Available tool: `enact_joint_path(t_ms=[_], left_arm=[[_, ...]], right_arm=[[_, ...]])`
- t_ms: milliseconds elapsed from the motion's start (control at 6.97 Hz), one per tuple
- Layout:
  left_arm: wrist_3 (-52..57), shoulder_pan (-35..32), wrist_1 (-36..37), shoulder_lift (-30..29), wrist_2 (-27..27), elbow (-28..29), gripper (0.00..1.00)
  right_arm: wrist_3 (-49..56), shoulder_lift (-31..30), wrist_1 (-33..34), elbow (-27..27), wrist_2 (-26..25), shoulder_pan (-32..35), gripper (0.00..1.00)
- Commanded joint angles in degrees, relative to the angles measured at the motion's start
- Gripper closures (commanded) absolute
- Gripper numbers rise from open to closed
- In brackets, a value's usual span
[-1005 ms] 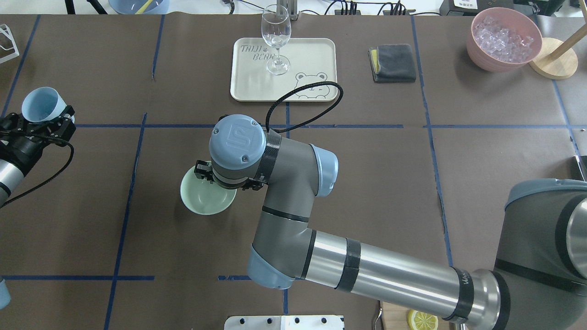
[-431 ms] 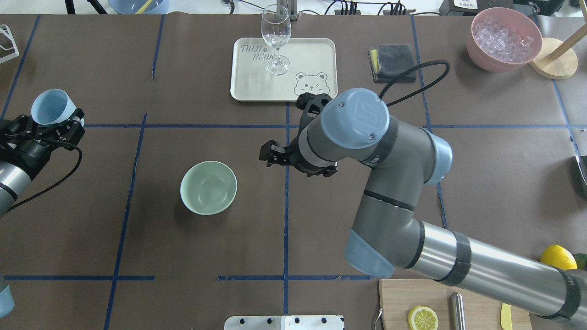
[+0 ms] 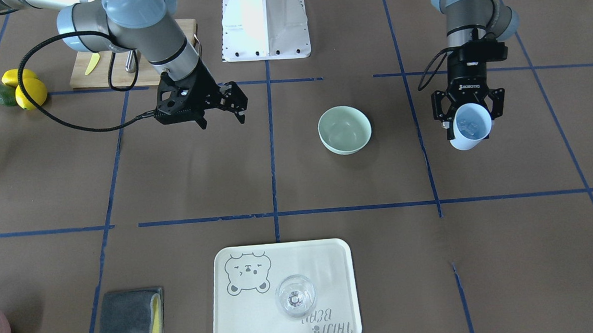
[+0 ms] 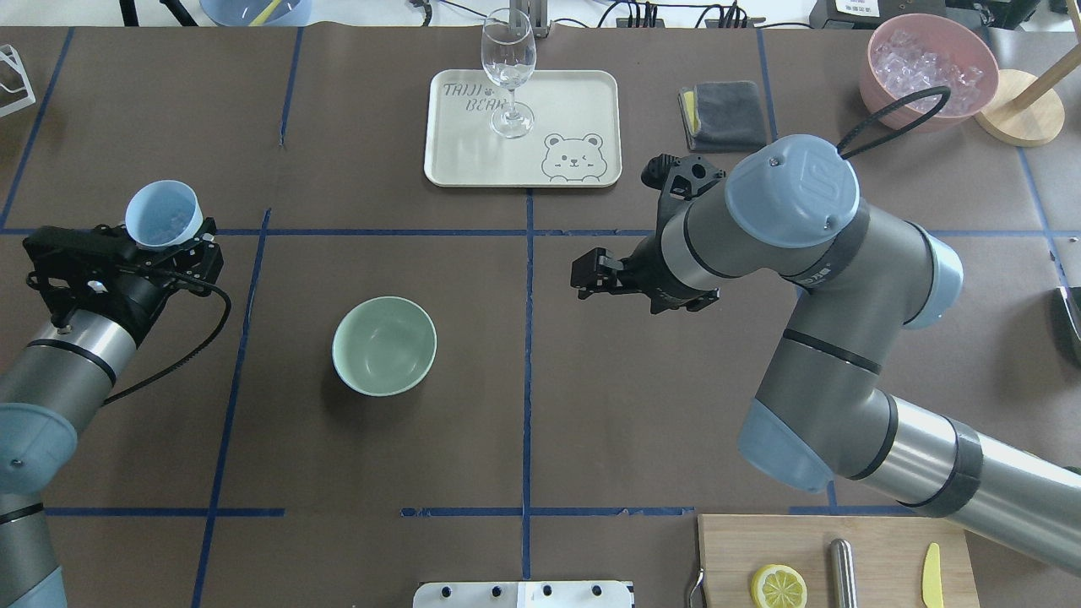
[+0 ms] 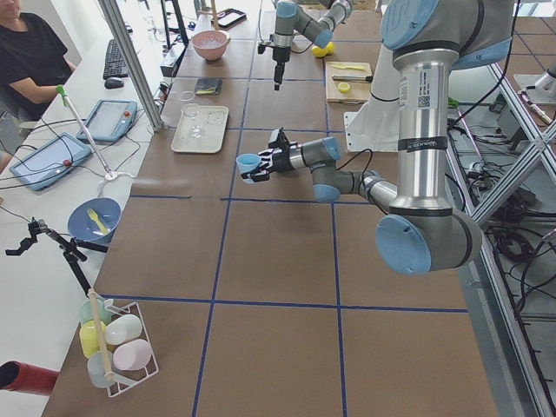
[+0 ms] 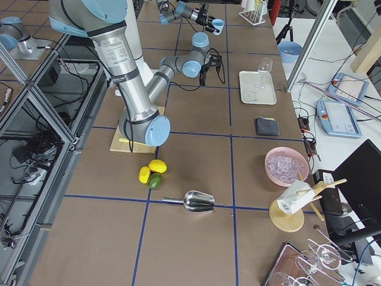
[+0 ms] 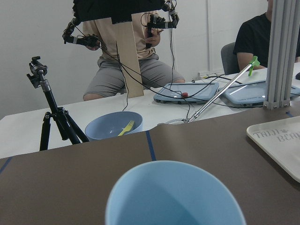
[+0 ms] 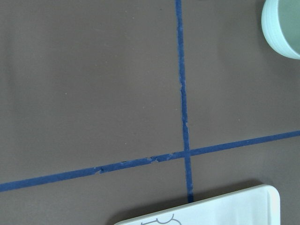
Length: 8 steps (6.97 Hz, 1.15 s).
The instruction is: Pour ice into bowl
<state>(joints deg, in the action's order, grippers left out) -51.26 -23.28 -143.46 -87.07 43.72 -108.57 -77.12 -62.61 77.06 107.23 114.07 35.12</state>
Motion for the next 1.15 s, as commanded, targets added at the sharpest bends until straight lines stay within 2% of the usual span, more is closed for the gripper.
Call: enact_joint_path(t_ms=[0,287,431,574,718,1005], left_arm=[[-0.1,8.1,5.7,-1.3,-9.1,-3.4,1.0],[0.0,12.4,13.2,-3.4,-14.5,-2.9,1.0],[0.1,13.6,21.7,-6.6,-17.4,-2.7,1.0],[0.2,13.8,30.8,-11.4,-17.6,-1.7,1.0],[4.3,14.2,39.7,-15.2,-20.2,-0.5,1.0],[14.1,14.5,41.9,-15.4,-22.9,0.5,1.0]], right_arm=[[2.1,-1.9,-0.1,0.6,0.9,0.9,0.0],[2.1,-1.7,-0.1,0.4,0.6,0.7,0.0],[2.0,-1.6,-0.1,0.4,0.6,0.6,0.0],[2.0,-1.5,-0.1,0.3,0.5,0.6,0.0],[2.1,-1.4,-0.1,0.3,0.6,0.5,0.0],[1.7,-1.4,0.0,-0.1,0.7,0.5,0.0]])
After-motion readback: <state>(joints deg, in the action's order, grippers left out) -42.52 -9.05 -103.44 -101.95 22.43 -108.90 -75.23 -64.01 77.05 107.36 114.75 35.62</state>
